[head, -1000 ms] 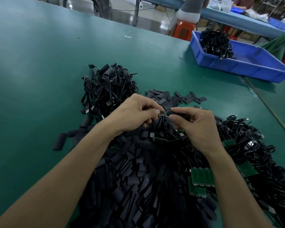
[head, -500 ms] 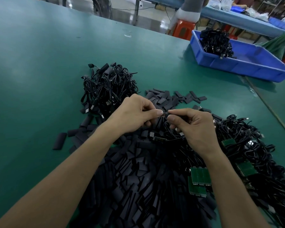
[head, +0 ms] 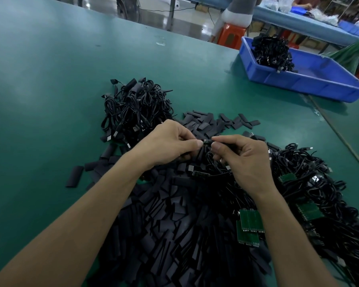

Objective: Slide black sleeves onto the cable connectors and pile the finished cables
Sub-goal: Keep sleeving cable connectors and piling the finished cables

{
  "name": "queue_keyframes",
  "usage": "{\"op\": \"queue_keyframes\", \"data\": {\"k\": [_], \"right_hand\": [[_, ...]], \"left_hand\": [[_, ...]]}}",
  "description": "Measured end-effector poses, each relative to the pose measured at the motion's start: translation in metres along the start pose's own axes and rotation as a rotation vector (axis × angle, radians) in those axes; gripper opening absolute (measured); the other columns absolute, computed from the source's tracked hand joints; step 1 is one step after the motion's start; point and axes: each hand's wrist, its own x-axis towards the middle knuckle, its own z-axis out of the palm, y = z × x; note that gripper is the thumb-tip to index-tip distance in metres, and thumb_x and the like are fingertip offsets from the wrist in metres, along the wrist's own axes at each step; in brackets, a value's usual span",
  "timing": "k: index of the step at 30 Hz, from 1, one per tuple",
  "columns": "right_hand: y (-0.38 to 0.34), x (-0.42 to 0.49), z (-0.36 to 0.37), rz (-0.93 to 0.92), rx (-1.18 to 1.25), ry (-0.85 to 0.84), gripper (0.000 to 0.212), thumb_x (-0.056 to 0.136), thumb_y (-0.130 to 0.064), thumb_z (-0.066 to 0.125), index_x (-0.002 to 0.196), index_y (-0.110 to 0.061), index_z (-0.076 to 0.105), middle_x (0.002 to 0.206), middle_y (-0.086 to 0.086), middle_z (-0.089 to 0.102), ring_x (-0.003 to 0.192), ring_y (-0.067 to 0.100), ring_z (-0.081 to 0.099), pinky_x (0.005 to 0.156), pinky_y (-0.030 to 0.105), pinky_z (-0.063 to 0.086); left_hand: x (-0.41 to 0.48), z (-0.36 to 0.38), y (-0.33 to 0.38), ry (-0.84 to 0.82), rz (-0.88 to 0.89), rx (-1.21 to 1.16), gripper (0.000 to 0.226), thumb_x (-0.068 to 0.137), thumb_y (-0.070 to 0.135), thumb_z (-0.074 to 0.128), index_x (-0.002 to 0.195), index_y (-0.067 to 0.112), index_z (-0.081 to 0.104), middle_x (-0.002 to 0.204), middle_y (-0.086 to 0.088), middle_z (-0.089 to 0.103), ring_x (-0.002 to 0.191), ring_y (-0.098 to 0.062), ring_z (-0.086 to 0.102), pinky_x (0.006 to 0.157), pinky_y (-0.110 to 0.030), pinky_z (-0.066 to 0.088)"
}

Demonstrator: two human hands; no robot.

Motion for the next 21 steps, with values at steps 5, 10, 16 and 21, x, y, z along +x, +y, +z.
{"op": "queue_keyframes", "data": {"k": [5,10,16,21], "right_hand": [[-0.0017,-0.0006,0.0006,0.010,0.033,-0.010,0.019,0.085,-0.010,0.077,0.095,-0.026,0.075,0.074,-0.001,0.075,0.064,0.013,0.070,0.064,0.020,0.054],[-0.0023,0.0011,0.0016,0.023,0.036,-0.048,0.024,0.083,-0.011,0.078,0.098,-0.030,0.075,0.083,-0.007,0.077,0.068,0.012,0.071,0.069,0.021,0.057],[-0.0035,0.0017,0.0003,0.024,0.039,-0.051,0.020,0.085,-0.009,0.077,0.094,-0.027,0.076,0.071,-0.008,0.074,0.060,0.005,0.066,0.061,0.014,0.049],[-0.0040,-0.0008,0.0051,0.056,0.100,0.059,0.037,0.082,-0.013,0.081,0.108,-0.036,0.069,0.085,-0.004,0.077,0.075,0.014,0.072,0.070,0.023,0.057]], "left_hand": [[-0.0025,0.0023,0.0018,-0.011,0.013,0.019,0.020,0.095,0.021,0.068,0.083,0.006,0.075,0.070,-0.003,0.075,0.061,-0.009,0.066,0.077,-0.050,0.058],[-0.0046,0.0037,0.0047,-0.022,0.024,0.034,0.019,0.096,0.019,0.066,0.083,0.008,0.075,0.072,-0.002,0.075,0.063,-0.011,0.067,0.079,-0.053,0.057],[-0.0053,0.0056,0.0069,-0.039,0.028,0.054,0.018,0.096,0.017,0.066,0.082,0.011,0.075,0.073,-0.002,0.075,0.064,-0.011,0.068,0.078,-0.052,0.058],[-0.0038,0.0084,0.0058,-0.025,0.019,-0.022,0.017,0.096,0.013,0.064,0.082,0.009,0.075,0.072,-0.004,0.076,0.061,-0.011,0.067,0.065,-0.028,0.057]]}}
